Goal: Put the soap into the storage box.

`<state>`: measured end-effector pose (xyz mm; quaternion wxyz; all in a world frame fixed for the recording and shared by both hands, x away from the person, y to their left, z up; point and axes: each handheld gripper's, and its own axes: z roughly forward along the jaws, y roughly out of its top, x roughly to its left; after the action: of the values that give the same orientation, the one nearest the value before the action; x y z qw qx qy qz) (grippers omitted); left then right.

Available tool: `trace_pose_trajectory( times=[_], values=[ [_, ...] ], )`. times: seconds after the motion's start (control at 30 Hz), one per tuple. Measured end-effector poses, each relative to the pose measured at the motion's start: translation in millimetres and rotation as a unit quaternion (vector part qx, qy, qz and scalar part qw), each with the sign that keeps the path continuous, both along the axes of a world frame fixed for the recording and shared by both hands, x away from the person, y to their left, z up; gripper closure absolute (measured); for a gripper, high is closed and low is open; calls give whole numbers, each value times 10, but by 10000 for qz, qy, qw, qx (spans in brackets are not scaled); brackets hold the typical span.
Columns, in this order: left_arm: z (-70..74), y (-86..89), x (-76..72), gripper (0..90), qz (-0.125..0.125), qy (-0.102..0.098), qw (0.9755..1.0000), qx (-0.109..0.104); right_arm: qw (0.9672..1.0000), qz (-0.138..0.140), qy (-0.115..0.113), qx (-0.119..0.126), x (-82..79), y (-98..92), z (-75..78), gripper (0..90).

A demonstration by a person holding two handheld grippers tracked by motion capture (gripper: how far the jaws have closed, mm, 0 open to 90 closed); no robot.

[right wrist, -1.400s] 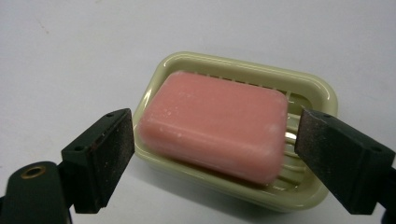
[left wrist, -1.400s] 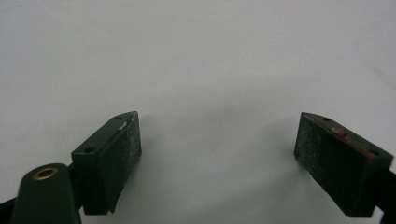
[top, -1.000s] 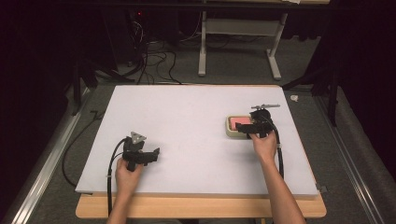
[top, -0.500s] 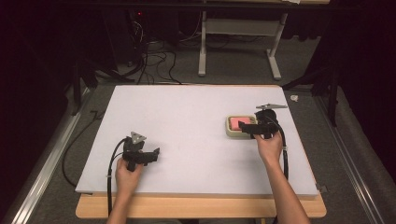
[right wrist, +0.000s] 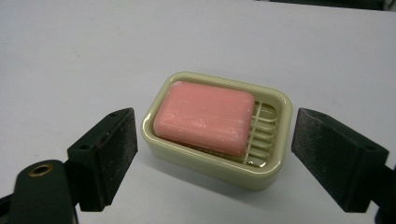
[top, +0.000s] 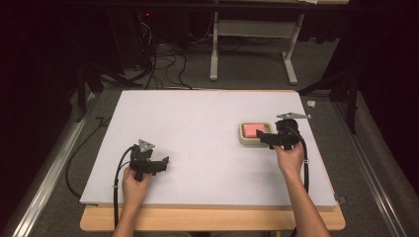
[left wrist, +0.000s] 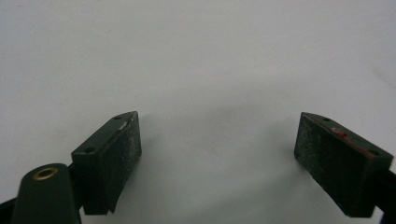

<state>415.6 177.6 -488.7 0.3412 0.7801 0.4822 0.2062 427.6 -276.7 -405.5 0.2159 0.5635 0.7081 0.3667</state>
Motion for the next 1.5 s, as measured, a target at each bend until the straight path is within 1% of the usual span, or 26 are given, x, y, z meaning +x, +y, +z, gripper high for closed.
trace_pose_trajectory(
  times=[0.63,0.93,1.2,1.5],
  values=[
    [-1,0,0,154,-1,-6,10000,-2,9998,-64,-131,122,-211,-164,-7,152],
    [-1,-1,0,153,-1,-5,10000,-2,9997,-25,-209,90,-337,-230,12,154],
    [-1,-1,0,154,-1,-6,10000,-1,9995,-36,-258,162,-426,-255,-7,155],
    [-1,-1,0,153,0,-8,10000,-2,9992,28,-338,207,-528,-265,-29,155]
  ],
)
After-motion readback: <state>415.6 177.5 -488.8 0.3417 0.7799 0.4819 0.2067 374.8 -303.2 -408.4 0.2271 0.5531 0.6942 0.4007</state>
